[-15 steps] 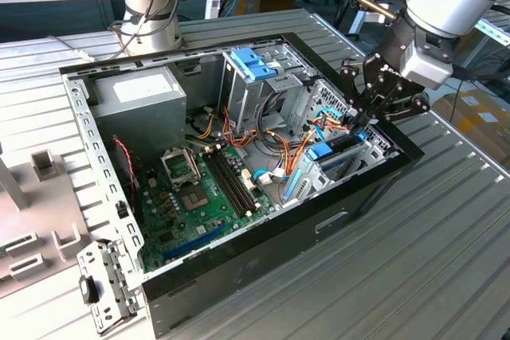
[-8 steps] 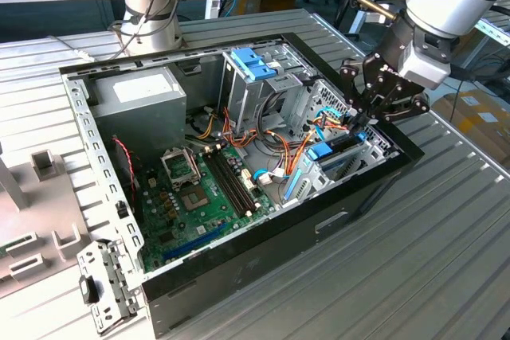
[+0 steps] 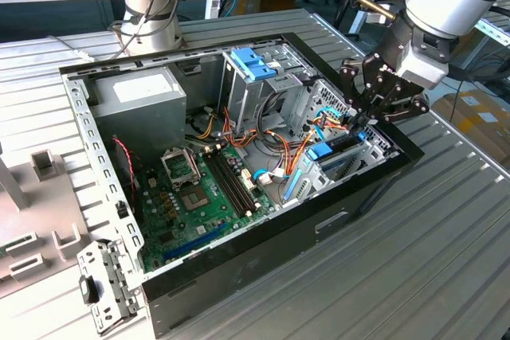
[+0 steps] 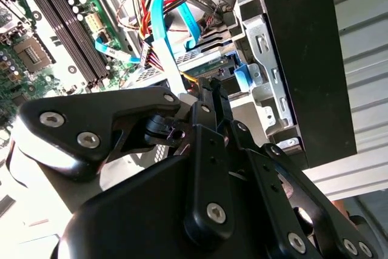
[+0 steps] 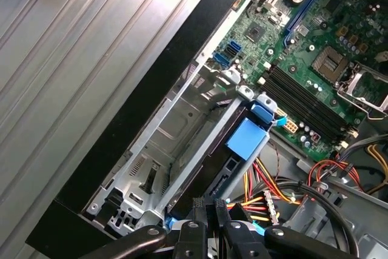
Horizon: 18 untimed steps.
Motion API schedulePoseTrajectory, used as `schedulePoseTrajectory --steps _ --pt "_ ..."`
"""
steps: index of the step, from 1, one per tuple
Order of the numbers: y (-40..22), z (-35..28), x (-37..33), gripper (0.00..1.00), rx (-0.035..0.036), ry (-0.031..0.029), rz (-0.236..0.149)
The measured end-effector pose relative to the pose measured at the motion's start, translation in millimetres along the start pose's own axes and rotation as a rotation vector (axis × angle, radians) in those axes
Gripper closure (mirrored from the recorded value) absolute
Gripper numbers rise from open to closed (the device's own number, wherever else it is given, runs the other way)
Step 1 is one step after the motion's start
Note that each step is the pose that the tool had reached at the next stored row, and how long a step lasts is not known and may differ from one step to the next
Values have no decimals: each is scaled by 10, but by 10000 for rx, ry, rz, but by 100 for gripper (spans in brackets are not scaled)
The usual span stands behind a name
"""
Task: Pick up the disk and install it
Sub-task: 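Insert the first disk wire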
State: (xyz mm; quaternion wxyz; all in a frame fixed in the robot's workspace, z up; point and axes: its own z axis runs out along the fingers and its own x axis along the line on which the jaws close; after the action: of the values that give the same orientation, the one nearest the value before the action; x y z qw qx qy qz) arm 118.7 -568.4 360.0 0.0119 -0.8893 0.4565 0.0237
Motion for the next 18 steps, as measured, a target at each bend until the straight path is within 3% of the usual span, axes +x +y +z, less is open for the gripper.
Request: schedulePoseTrajectory --steps 18 --pt "35 11 -25 83 34 -1 634"
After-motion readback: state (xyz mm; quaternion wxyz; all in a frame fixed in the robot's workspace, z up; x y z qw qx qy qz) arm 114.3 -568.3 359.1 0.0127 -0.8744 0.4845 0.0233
